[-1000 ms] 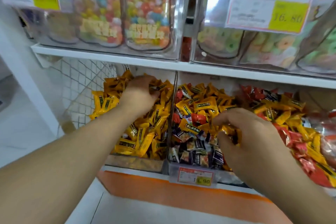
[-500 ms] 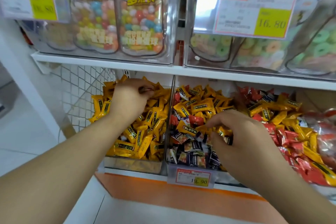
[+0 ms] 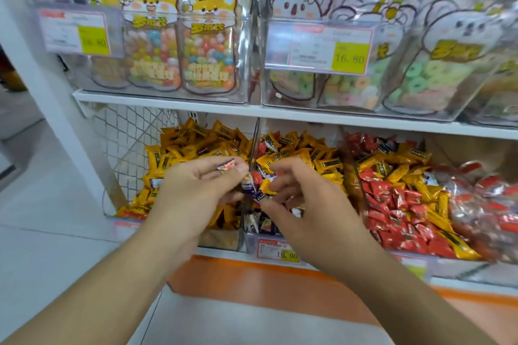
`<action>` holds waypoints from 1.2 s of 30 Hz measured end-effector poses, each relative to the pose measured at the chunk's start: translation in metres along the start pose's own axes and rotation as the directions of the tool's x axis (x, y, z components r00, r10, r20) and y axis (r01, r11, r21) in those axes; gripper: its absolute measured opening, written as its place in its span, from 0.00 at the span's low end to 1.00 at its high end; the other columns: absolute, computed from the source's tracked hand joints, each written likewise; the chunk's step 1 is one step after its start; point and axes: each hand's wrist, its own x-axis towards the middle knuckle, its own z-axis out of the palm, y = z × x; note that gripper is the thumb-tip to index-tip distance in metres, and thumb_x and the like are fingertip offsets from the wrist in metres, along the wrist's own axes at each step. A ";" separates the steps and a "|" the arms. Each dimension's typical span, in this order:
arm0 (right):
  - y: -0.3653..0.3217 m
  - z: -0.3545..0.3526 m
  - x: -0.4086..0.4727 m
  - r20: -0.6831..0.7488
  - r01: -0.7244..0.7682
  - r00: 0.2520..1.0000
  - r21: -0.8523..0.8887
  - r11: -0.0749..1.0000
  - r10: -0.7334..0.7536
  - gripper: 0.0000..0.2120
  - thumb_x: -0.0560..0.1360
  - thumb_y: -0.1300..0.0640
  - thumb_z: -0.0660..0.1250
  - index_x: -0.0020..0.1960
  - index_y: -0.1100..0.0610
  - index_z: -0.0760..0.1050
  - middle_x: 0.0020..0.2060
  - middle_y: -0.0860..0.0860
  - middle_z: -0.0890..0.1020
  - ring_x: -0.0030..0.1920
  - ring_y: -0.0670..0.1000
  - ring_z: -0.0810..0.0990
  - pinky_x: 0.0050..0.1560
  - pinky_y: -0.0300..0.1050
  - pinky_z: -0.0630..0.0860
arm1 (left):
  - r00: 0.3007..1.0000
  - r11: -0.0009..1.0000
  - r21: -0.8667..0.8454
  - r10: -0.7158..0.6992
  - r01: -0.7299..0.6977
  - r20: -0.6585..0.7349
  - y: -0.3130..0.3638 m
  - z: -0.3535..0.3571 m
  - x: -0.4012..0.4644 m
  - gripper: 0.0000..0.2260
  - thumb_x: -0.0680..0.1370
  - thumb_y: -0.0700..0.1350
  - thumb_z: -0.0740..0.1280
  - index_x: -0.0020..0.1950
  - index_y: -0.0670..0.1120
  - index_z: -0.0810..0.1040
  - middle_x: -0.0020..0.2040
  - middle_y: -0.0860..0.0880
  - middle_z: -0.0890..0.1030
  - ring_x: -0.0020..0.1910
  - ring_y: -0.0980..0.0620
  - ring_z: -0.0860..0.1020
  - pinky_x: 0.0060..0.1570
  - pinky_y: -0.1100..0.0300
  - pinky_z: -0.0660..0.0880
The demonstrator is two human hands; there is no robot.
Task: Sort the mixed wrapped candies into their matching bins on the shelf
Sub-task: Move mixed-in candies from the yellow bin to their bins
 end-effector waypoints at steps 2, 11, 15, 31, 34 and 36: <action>-0.004 0.002 -0.002 -0.028 0.029 0.999 0.034 0.999 -0.028 0.17 0.77 0.51 0.75 0.61 0.42 0.72 0.45 0.42 0.78 0.46 0.43 0.80 0.46 0.44 0.80 | 0.999 1.000 -0.001 -0.012 0.012 0.042 -0.001 0.013 -0.013 0.08 0.76 0.45 0.76 0.54 0.49 0.87 0.47 0.46 0.88 0.49 0.48 0.87 0.55 0.49 0.82; 0.022 -0.026 -0.010 -0.208 -0.029 0.978 -0.069 0.997 0.014 0.05 0.78 0.56 0.73 0.51 0.48 0.77 0.39 0.43 0.79 0.44 0.44 0.77 0.46 0.41 0.77 | 0.988 0.907 0.394 0.111 -0.146 0.110 0.002 0.039 -0.015 0.09 0.78 0.53 0.73 0.54 0.54 0.77 0.40 0.57 0.87 0.40 0.61 0.84 0.44 0.61 0.75; 0.041 -0.039 -0.009 -0.156 -0.128 0.983 -0.181 0.975 0.100 0.11 0.79 0.54 0.72 0.60 0.48 0.79 0.47 0.42 0.81 0.48 0.41 0.79 0.50 0.38 0.79 | 0.934 0.634 0.687 0.277 -0.355 0.227 -0.007 0.040 -0.004 0.07 0.77 0.57 0.73 0.52 0.59 0.81 0.47 0.61 0.83 0.50 0.64 0.79 0.46 0.70 0.71; 0.033 -0.017 0.001 -0.068 -0.033 0.998 -0.289 0.957 0.014 0.12 0.78 0.58 0.71 0.60 0.46 0.80 0.51 0.36 0.78 0.51 0.30 0.73 0.48 0.20 0.69 | 0.904 0.390 0.871 0.410 -0.298 0.125 -0.021 -0.019 0.077 0.10 0.83 0.44 0.66 0.63 0.49 0.81 0.59 0.50 0.80 0.60 0.51 0.78 0.59 0.58 0.72; 0.031 -0.011 0.002 -0.047 -0.013 0.999 -0.287 0.958 -0.001 0.12 0.78 0.57 0.70 0.60 0.46 0.80 0.52 0.34 0.79 0.53 0.32 0.75 0.51 0.22 0.71 | 0.921 0.422 0.888 0.389 -0.184 0.007 -0.026 -0.039 0.113 0.09 0.81 0.42 0.68 0.58 0.48 0.83 0.52 0.47 0.85 0.53 0.45 0.82 0.51 0.55 0.77; 0.032 -0.008 0.004 -0.042 -0.004 0.999 -0.291 0.957 -0.009 0.12 0.78 0.58 0.71 0.59 0.46 0.81 0.50 0.32 0.78 0.55 0.31 0.74 0.53 0.22 0.69 | 0.930 0.416 0.894 0.367 -0.165 0.001 -0.031 -0.048 0.126 0.09 0.80 0.42 0.70 0.59 0.48 0.84 0.52 0.46 0.86 0.52 0.43 0.83 0.50 0.54 0.79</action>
